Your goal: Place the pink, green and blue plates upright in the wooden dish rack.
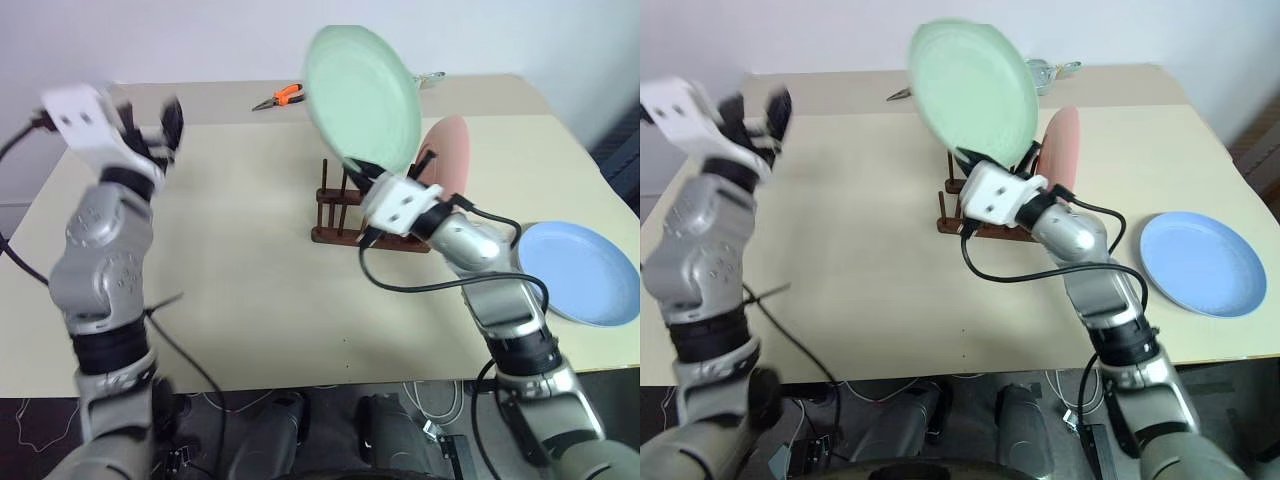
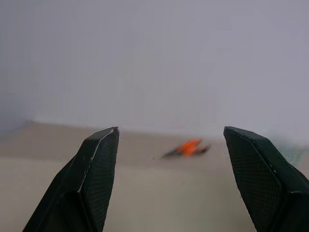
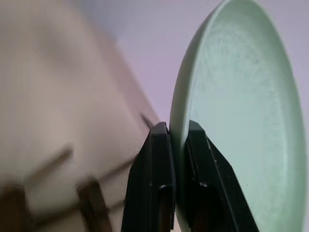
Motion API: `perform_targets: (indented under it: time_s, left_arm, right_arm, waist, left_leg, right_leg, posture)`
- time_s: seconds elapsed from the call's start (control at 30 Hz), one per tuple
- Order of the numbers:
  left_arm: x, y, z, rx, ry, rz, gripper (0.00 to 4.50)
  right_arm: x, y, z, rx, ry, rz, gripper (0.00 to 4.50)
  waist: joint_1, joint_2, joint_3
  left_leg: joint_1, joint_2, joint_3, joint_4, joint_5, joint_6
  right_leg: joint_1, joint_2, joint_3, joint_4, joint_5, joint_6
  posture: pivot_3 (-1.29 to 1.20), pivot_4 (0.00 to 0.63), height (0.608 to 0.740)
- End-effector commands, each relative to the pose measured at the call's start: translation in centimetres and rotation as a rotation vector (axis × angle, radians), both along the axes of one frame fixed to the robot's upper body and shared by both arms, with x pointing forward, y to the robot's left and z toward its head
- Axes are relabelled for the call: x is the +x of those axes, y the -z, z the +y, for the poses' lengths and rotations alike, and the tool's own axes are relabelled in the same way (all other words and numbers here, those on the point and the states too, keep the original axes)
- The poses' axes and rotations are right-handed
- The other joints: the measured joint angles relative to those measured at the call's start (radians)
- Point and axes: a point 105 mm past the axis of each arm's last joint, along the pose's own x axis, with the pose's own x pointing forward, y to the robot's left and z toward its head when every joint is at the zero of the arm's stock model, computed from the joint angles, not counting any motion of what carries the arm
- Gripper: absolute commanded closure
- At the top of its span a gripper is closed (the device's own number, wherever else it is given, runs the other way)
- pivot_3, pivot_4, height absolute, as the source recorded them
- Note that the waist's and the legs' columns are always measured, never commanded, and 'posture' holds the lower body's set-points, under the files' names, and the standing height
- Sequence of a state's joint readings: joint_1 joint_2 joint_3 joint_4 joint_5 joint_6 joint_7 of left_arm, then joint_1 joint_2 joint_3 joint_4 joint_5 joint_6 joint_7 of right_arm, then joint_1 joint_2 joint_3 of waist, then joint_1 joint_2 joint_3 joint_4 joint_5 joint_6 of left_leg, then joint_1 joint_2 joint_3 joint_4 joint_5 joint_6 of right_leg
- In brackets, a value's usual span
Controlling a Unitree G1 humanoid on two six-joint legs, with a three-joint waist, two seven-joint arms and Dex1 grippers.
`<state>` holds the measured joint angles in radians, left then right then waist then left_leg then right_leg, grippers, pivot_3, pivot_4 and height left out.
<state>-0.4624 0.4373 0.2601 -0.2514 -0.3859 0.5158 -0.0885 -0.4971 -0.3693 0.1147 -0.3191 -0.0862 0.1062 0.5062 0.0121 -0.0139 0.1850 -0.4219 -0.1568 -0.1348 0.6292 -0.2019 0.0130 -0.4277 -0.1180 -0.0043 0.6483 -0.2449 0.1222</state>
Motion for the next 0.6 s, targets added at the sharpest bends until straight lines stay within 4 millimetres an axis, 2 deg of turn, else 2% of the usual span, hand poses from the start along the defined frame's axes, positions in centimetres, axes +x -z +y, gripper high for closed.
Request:
perform_targets:
  time_s: [0.03,0.23,0.3,0.6]
  left_arm:
    - [-0.9,3.4,-4.5,0.15,0.209,0.035,0.97]
    - [-3.4,7.9,-9.5,0.193,0.483,0.102,0.97]
    - [-4.1,8.5,-10.6,0.191,0.542,0.113,0.97]
    - [-6.0,9.4,-12.9,0.217,0.672,0.133,0.97]
  right_arm:
    - [-2.9,-2.6,-0.3,0.346,-0.174,0.153,4.5]
    - [-3.8,-2.3,-0.9,0.65,-0.235,0.38,4.5]
    - [-3.8,-2.1,-1.1,0.686,-0.224,0.409,4.5]
    - [-2.4,-1.2,-2.4,0.805,-0.176,0.509,4.5]
  waist:
    - [0.003,0.0,0.0]
    - [0.0,0.001,0.0]
    - [-0.003,0.003,0.0]
    - [-0.002,0.004,0.001]
  left_leg:
    - [0.0,0.0,0.0,0.0,0.0,0.0]
    - [0.0,0.0,-0.003,0.0,-0.005,0.004]
    - [0.001,0.0,-0.003,-0.001,-0.005,0.004]
    - [0.001,0.0,-0.003,-0.002,-0.005,0.004]
  right_leg:
    - [0.0,0.0,0.0,0.0,0.0,0.0]
    - [0.0,0.001,0.002,-0.002,0.001,-0.002]
    - [-0.001,0.001,0.003,-0.001,0.001,-0.002]
    - [-0.002,0.001,0.003,-0.002,0.001,-0.003]
  posture:
    - [0.0,0.15,0.729]
    - [0.0,0.15,0.729]
    - [0.0,0.15,0.729]
    - [0.0,0.15,0.729]
